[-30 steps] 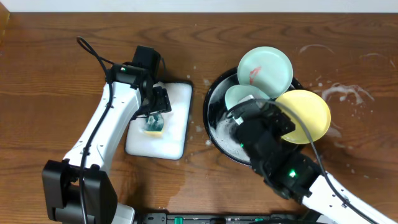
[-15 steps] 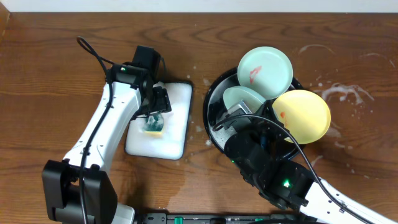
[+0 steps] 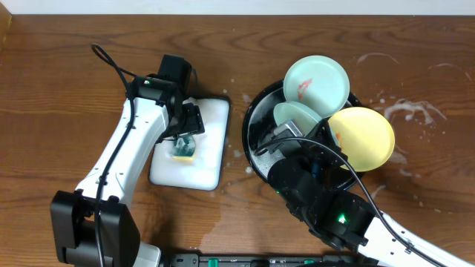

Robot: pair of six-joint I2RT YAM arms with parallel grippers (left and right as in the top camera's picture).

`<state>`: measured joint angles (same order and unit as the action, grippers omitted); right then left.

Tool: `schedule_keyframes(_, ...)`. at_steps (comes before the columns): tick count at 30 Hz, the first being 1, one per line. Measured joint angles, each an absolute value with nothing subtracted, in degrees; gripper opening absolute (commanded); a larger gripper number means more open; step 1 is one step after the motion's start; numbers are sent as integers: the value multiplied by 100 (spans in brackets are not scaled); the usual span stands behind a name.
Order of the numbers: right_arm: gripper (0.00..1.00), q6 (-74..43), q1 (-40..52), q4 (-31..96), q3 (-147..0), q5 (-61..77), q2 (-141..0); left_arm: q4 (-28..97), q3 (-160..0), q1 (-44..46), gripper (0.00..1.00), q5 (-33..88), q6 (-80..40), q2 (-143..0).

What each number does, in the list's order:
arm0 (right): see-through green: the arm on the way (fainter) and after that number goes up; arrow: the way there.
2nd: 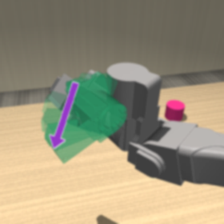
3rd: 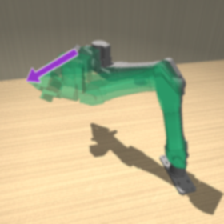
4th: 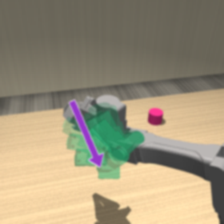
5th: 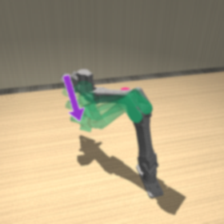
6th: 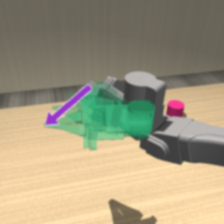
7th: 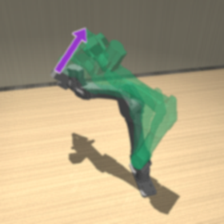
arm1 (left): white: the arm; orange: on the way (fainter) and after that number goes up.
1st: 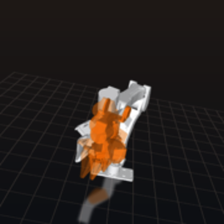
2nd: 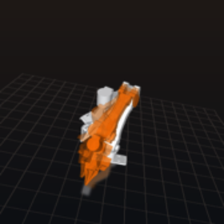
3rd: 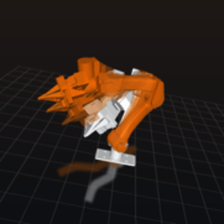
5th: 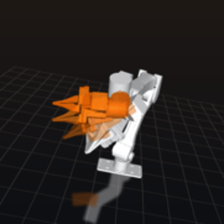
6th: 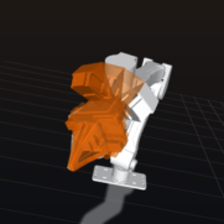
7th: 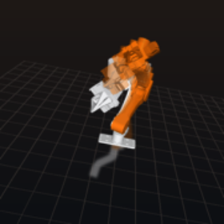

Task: Clean dirty plates on tray and stack at the side
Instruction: 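Grasp the rim of the scrubbed pale green plate with the right gripper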

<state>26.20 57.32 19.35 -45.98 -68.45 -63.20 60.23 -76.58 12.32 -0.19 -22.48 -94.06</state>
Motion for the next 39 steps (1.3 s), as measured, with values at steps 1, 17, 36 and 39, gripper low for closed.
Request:
schedule_keyframes(1, 1, 2622, 5732, 1935, -4598, -6849, -6320, 6023, -7658, 1232, 81, -21, -2248, -9406)
schedule_keyframes(17, 1, 2622, 5732, 1935, -4598, -6886, -6320, 6023, -7658, 1232, 81, -19, -2248, -9406)
schedule_keyframes(36, 1, 2622, 5732, 1935, -4598, -6904, -6320, 6023, -7658, 1232, 81, -21, -2248, -9406)
schedule_keyframes(39, 1, 2622, 5732, 1935, -4598, -6932, -6320, 6023, -7658, 1232, 81, -21, -2248, -9406)
